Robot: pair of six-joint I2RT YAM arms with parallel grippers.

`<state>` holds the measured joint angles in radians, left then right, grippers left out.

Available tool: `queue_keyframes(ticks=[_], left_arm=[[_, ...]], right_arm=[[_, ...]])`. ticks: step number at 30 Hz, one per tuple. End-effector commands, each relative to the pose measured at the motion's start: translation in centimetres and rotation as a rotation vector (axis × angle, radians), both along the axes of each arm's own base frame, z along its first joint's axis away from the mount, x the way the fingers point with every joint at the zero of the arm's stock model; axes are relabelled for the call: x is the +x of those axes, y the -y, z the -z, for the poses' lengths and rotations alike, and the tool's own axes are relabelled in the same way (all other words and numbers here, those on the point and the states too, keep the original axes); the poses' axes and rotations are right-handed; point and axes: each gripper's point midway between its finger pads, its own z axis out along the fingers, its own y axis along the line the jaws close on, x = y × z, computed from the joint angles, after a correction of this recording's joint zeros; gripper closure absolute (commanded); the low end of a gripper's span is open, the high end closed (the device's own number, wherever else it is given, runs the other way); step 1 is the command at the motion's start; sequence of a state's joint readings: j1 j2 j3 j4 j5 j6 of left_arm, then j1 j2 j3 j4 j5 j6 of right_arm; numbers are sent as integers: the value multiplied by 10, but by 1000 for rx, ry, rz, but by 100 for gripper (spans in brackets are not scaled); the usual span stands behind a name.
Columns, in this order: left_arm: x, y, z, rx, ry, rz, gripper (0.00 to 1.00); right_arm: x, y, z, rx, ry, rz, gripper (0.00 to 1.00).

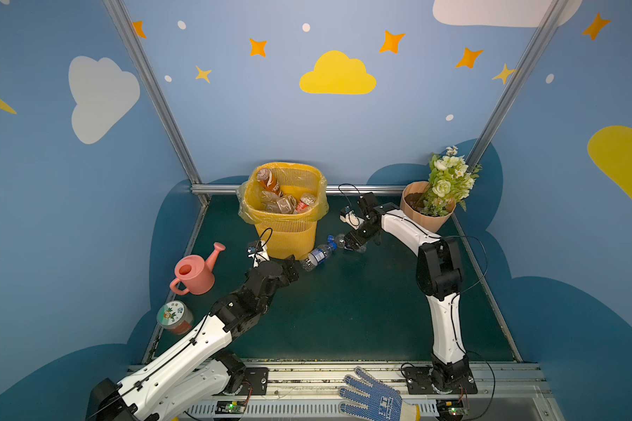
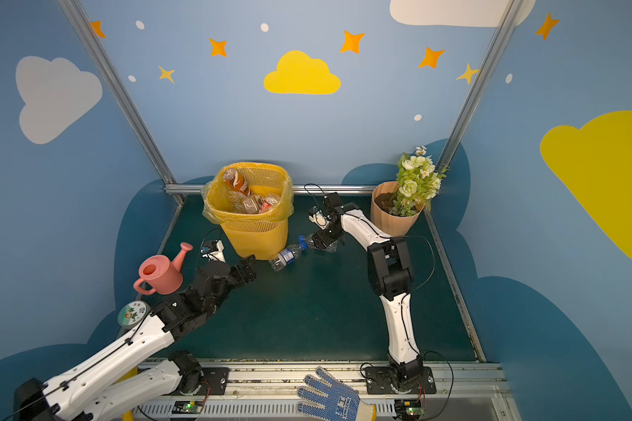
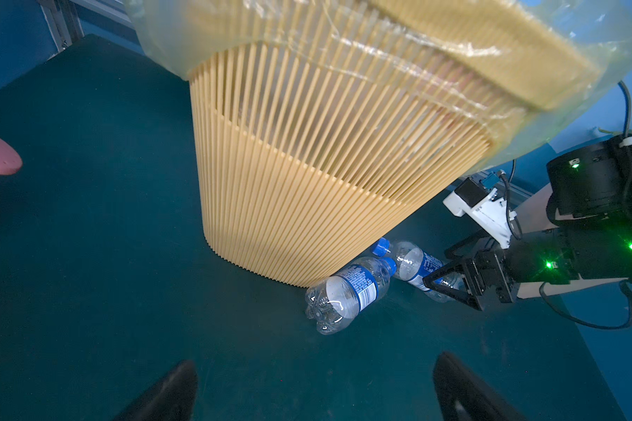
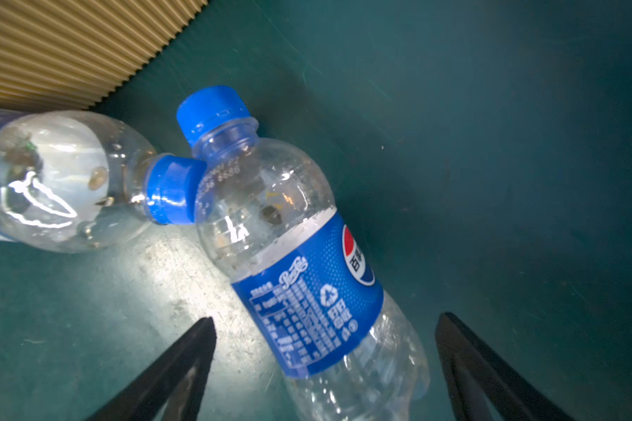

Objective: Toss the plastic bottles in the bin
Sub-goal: 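Reach the right gripper to the blue-cap Pepsi-label bottle and close on it, then lift the Pepsi-label bottle with the right gripper and carry it over the bin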

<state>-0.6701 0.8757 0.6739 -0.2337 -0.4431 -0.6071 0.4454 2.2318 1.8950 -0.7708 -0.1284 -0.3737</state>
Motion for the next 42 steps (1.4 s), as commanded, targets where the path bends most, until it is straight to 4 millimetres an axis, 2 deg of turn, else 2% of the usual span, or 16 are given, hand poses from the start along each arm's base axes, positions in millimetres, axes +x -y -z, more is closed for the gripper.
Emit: queue_keyframes(ticks=[1, 5, 11, 14, 17, 21, 28, 31, 36, 42], left_arm=[[-2, -8, 4, 10, -8, -23, 0], [-1, -9, 4, 8, -12, -25, 0], [-2, -12, 4, 4, -15, -38, 0], [-2, -14, 4, -2, -12, -44, 0], [-1, -14, 5, -5, -16, -45, 0], [-1, -15, 6, -8, -18, -49, 0], [0, -17, 11, -19, -29, -70, 0], [-1, -21, 14, -15, -38, -89, 0], [-3, -27, 21, 0, -50, -111, 0], [-5, -28, 33, 19, -84, -115, 0]], right_arm=[[-5, -2, 6, -28, -33, -29, 12], [-6, -3, 16, -46, -64, -22, 23], [-13, -1, 27, -57, -119, -9, 25], [-16, -1, 30, -57, -138, -7, 31], [-16, 0, 24, -33, -144, 16, 39], [-13, -2, 4, 34, -114, 56, 47], [-10, 1, -62, 237, -15, 158, 50], [-10, 8, -105, 370, 70, 208, 50], [-17, 26, -195, 597, 276, 267, 52], [-50, 37, -309, 843, 517, 247, 51]])
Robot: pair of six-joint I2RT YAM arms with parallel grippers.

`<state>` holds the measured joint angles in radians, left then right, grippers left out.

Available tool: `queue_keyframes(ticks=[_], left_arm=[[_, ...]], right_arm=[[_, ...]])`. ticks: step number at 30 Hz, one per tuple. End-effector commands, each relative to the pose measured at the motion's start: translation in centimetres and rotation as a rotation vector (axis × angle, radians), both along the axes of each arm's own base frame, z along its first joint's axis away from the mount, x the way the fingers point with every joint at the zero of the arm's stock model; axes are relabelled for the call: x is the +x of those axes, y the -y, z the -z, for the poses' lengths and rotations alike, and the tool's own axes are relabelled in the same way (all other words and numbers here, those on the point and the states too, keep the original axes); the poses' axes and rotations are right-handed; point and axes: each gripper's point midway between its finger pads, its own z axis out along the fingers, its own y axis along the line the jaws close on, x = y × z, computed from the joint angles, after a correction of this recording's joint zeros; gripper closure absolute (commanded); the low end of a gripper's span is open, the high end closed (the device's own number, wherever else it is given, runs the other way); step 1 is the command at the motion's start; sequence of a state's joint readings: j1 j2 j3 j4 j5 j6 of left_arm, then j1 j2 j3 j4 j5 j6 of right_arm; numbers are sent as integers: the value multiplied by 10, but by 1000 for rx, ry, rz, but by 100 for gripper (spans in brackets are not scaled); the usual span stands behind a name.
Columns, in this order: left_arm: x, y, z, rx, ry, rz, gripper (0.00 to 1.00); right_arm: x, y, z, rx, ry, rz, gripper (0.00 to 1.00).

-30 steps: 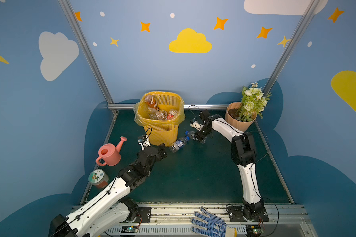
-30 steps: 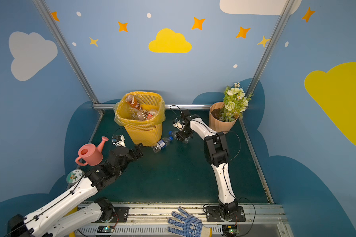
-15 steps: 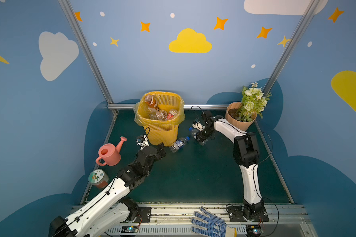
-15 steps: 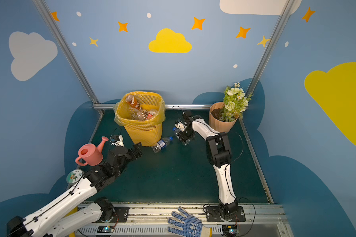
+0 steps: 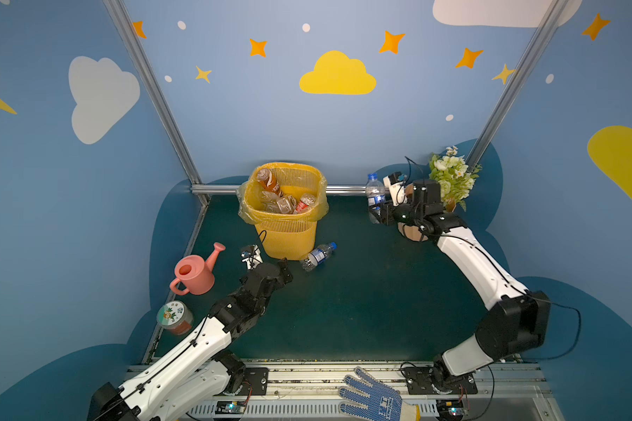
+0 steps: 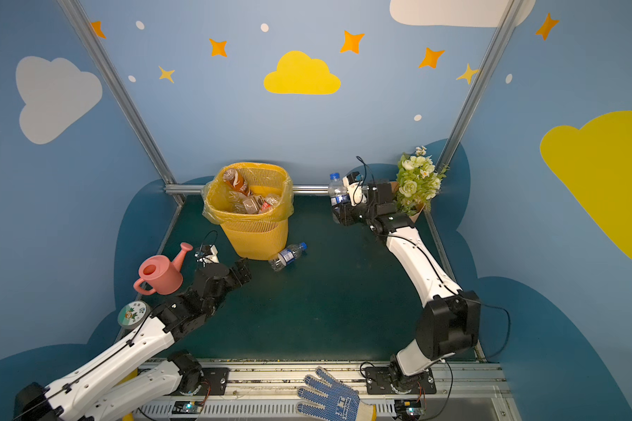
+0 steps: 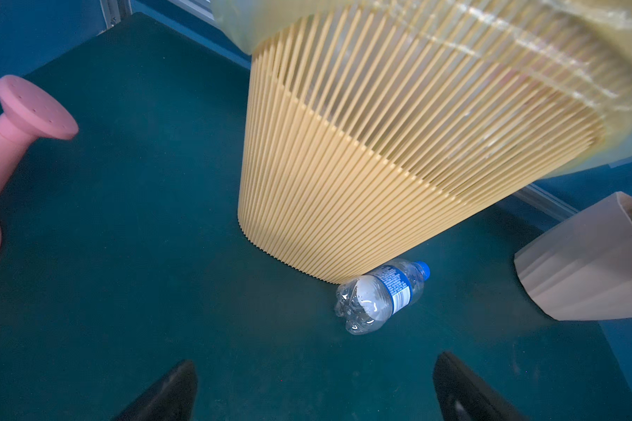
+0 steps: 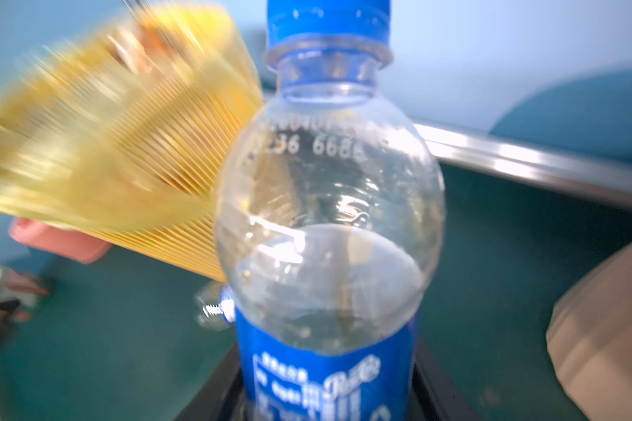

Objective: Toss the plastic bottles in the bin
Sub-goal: 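Lift the Pepsi-label bottle with the right gripper and carry it over the bin, then release the bottle from the right gripper while the left reaches the last bottle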

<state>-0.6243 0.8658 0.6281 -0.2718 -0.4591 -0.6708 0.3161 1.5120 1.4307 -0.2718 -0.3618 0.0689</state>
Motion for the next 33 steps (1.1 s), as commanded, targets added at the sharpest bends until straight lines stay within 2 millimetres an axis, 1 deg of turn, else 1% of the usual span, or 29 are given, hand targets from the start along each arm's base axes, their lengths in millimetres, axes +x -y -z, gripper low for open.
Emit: queue_keyframes(ticks=[1, 4, 6, 9, 11, 13, 16, 17, 19, 20, 21, 22, 24, 26, 28, 31, 33], left_arm=[[-2, -6, 11, 23, -32, -26, 0], [-2, -5, 14, 22, -38, -24, 0], [-1, -4, 15, 19, -40, -18, 0], [0, -1, 16, 15, -45, -10, 0], [1, 1, 18, 11, -53, -5, 0], [1, 4, 20, 2, -57, 1, 0], [3, 7, 19, 1, -58, 11, 0], [4, 8, 18, 2, -58, 16, 0], [5, 10, 18, 3, -62, 25, 0], [5, 11, 17, 2, -62, 30, 0], [5, 12, 16, 1, -62, 33, 0], [4, 11, 16, 0, -64, 33, 0], [2, 9, 17, 3, -68, 27, 0], [0, 6, 17, 0, -62, 17, 0], [0, 5, 16, -6, -54, 13, 0], [1, 7, 14, -7, -49, 21, 0], [3, 9, 13, 0, -49, 32, 0]], right_arm=[[-17, -4, -78, 196, 181, -13, 51], [-32, -1, -122, 316, 263, -9, 47], [-39, -5, -144, 399, 288, -39, 48], [-45, -25, -168, 505, 281, -115, 49], [-45, -49, -179, 549, 261, -178, 48], [-43, -81, -182, 564, 217, -261, 48], [-43, -146, -163, 529, 82, -433, 45], [-42, -165, -154, 503, 40, -476, 42], [-35, -188, -139, 446, -31, -509, 37], [-27, -196, -123, 408, -86, -497, 35], [-24, -198, -119, 382, -106, -498, 32], [-23, -197, -124, 361, -102, -491, 28], [-19, -186, -141, 327, -45, -440, 14], [-19, -168, -163, 310, 42, -373, 8], [-23, -148, -184, 305, 115, -321, 6], [-34, -116, -207, 301, 217, -243, 5], [-42, -96, -213, 304, 270, -190, 5]])
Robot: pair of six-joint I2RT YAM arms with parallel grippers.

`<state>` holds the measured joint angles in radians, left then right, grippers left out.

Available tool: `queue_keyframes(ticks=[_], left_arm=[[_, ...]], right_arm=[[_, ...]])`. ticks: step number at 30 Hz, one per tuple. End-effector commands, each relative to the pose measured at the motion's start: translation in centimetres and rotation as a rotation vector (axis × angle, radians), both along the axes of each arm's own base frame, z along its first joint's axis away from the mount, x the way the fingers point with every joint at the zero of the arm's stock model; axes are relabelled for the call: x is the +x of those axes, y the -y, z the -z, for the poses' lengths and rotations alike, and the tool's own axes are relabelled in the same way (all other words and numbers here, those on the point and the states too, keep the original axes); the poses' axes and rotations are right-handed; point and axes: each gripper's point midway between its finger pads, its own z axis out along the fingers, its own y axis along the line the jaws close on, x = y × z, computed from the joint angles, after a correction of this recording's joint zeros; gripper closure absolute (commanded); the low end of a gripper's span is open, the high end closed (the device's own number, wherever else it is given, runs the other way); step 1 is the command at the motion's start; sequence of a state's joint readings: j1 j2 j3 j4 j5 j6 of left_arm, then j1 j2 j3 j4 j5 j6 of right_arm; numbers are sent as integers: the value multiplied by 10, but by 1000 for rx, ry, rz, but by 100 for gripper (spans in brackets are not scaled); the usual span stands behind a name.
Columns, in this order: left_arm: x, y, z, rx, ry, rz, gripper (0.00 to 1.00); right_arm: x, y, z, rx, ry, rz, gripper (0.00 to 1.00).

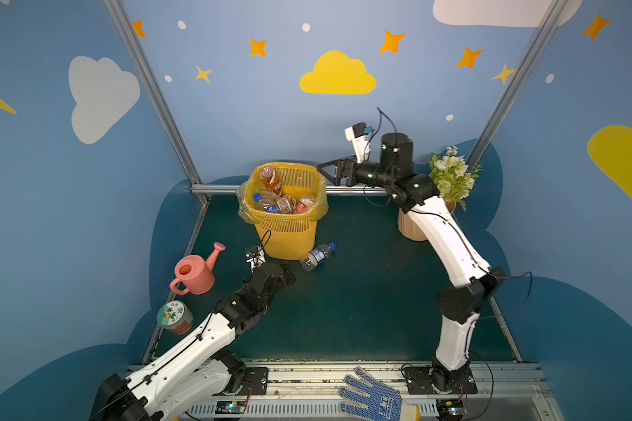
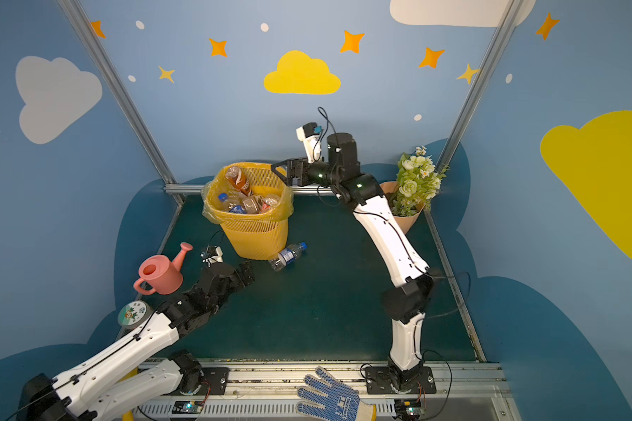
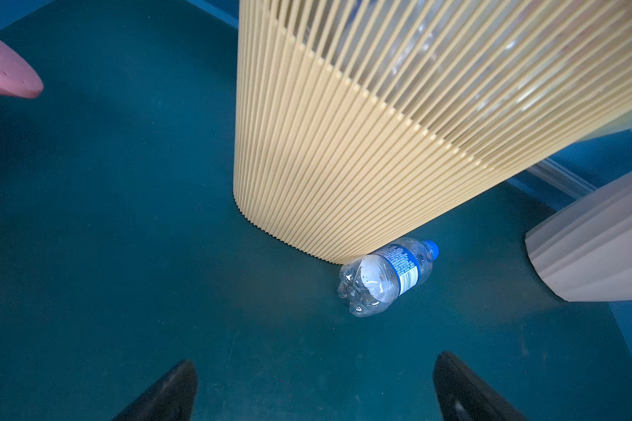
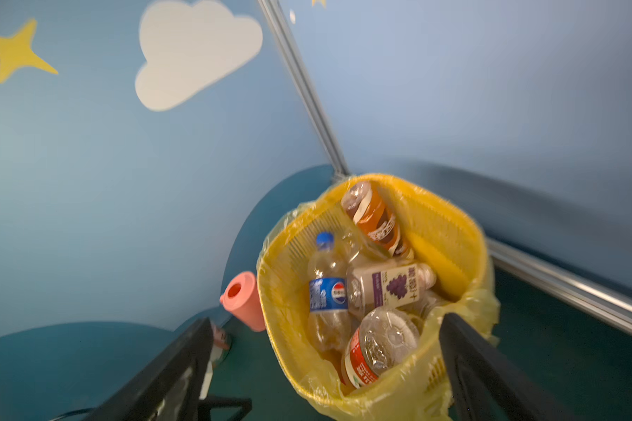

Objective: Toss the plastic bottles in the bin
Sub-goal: 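Release the bottle from the right gripper while the left reaches the last bottle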

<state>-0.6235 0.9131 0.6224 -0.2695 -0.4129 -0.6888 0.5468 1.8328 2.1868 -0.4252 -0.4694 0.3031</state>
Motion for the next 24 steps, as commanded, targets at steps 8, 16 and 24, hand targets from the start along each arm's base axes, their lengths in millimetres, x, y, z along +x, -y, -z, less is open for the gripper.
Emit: queue_keyframes(ticks=[8, 16, 24], left_arm=[[10, 29, -15, 51, 34, 128, 0], [15, 69, -11, 196, 7, 289, 0], [24, 105, 31, 305, -130, 438, 0]], right_arm=[[-31, 116, -2, 28, 142, 299, 5], [-27, 188, 155, -96, -156, 559, 4], [-54, 224, 265, -110, -410, 703, 4]])
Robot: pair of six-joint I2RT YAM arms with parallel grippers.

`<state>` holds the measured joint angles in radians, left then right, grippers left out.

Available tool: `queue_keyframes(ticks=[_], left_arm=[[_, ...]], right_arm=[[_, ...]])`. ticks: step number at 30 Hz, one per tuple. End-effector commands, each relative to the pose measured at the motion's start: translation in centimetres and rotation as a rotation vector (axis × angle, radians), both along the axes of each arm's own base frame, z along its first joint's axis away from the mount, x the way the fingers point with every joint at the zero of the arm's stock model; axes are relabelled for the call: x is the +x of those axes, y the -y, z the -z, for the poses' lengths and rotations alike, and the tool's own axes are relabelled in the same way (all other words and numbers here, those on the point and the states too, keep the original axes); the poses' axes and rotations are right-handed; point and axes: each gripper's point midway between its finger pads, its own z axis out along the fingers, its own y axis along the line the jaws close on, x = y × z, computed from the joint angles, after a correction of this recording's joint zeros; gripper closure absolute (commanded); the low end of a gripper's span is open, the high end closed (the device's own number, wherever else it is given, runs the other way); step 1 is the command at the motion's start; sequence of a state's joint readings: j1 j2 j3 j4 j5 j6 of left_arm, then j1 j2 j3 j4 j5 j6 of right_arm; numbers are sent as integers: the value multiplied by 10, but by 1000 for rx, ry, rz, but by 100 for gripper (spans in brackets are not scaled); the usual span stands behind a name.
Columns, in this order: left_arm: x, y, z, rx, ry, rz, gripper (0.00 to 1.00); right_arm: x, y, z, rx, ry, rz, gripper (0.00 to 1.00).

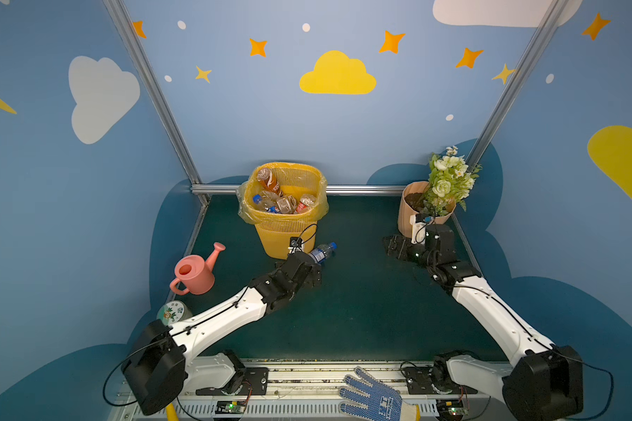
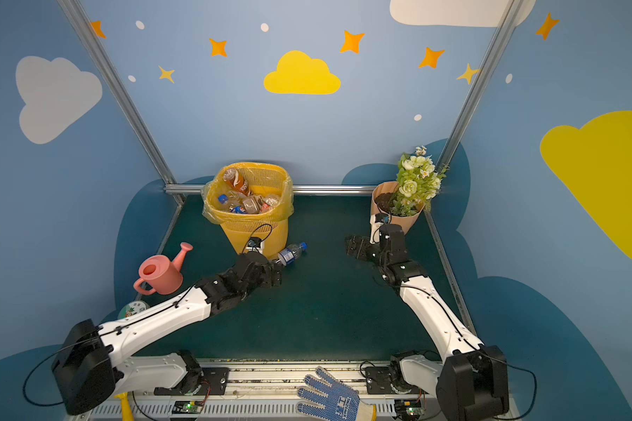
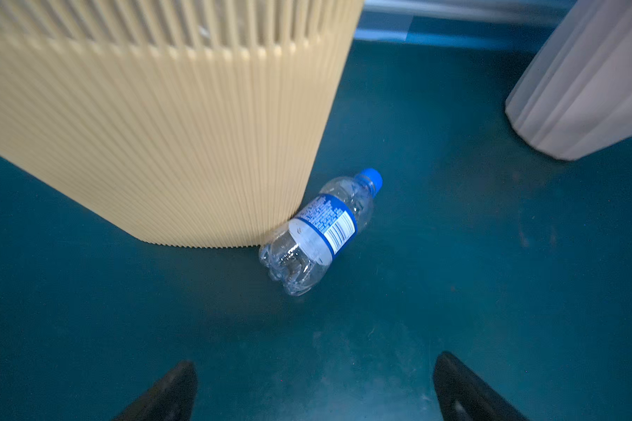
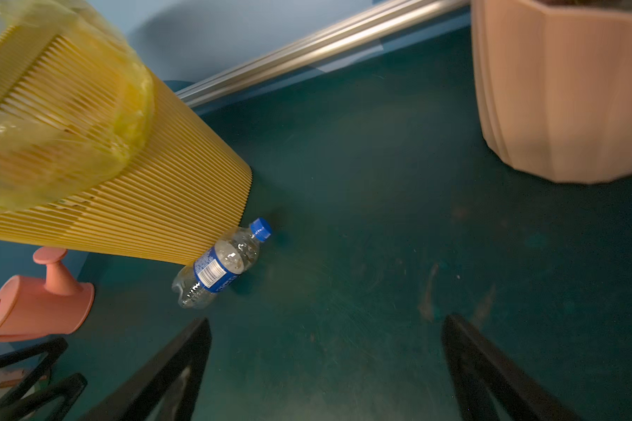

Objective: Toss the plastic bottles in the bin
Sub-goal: 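Release the bottle from the right gripper while the left reaches the last bottle, then close the left gripper on the remaining blue-label water bottle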

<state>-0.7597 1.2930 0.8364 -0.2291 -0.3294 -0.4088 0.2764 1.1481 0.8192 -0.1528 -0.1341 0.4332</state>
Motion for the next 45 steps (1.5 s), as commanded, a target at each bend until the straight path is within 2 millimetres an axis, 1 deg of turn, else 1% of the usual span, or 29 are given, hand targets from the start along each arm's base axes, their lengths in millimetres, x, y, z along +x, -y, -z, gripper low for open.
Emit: queue_keyframes(ticks=[1, 4, 5, 6, 8, 9, 11, 15, 21, 27, 33, 38, 41, 45], left_arm=[[3, 15, 14, 66, -53, 84, 0], [13, 27, 20, 138, -97, 130, 0], [16, 31, 24, 168, -113, 145, 0], [21, 35, 26, 197, -127, 163, 0], [28, 43, 29, 254, -154, 192, 0], [32, 44, 34, 299, -173, 197, 0], [42, 46, 39, 362, -186, 192, 0], [56, 49, 57, 474, -216, 205, 0], [69, 50, 73, 565, -231, 203, 0], [79, 50, 86, 641, -239, 219, 0], [82, 59, 107, 645, -291, 279, 0], [82, 60, 124, 599, -353, 289, 1], [79, 60, 132, 588, -377, 295, 1], [75, 60, 135, 579, -400, 308, 4]], right_arm=[[-4, 13, 1, 59, 12, 98, 4], [-14, 14, 25, 81, -37, 108, 4], [-15, 14, 27, 85, -46, 112, 4], [-20, 15, 41, 83, -81, 118, 3], [-24, 16, 50, 84, -109, 123, 4], [-25, 16, 52, 84, -118, 123, 4], [-26, 16, 54, 87, -125, 122, 4], [-24, 16, 51, 86, -117, 124, 4], [-23, 17, 51, 83, -120, 124, 4], [-23, 16, 57, 83, -139, 119, 4], [-23, 17, 61, 78, -153, 122, 4], [-25, 18, 62, 74, -158, 124, 4], [-26, 20, 63, 67, -159, 129, 4], [-27, 23, 62, 69, -157, 136, 4]])
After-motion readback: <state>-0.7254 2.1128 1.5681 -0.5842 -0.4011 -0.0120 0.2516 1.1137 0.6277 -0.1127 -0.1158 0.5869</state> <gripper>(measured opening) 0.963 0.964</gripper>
